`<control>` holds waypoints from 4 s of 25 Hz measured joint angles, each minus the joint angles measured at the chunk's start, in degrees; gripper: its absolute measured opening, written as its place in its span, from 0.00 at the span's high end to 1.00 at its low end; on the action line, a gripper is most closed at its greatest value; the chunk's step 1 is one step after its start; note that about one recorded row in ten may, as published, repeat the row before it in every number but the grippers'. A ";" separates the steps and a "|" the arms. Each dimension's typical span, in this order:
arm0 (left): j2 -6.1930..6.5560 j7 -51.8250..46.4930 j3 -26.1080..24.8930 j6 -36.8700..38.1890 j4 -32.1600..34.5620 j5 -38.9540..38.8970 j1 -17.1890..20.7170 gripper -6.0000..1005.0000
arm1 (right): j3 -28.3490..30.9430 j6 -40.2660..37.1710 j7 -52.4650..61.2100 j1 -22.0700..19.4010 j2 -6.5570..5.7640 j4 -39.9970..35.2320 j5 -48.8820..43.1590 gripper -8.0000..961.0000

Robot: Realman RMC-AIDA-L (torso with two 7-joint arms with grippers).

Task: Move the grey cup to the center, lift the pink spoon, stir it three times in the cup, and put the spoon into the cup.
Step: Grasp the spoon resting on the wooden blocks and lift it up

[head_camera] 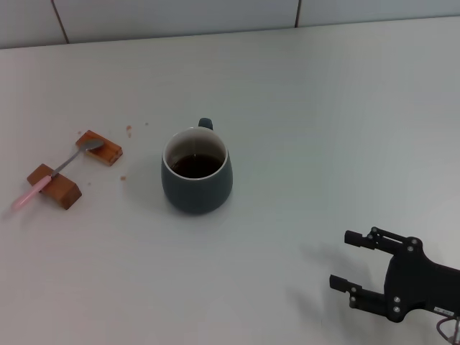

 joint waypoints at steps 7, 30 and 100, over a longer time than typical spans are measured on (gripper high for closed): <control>3.73 -26.37 2.46 -11.75 -2.24 4.82 0.28 0.16 | -0.19 -0.34 0.06 0.01 0.00 0.00 0.00 0.24; 3.06 -38.33 7.46 -13.16 -6.39 11.51 -0.34 0.16 | -0.58 -0.28 0.13 0.97 -0.09 0.00 0.08 0.24; -1.74 -39.96 10.79 -15.83 -6.43 11.57 -3.95 0.59 | -0.26 -0.10 1.68 1.75 0.00 0.36 0.17 0.24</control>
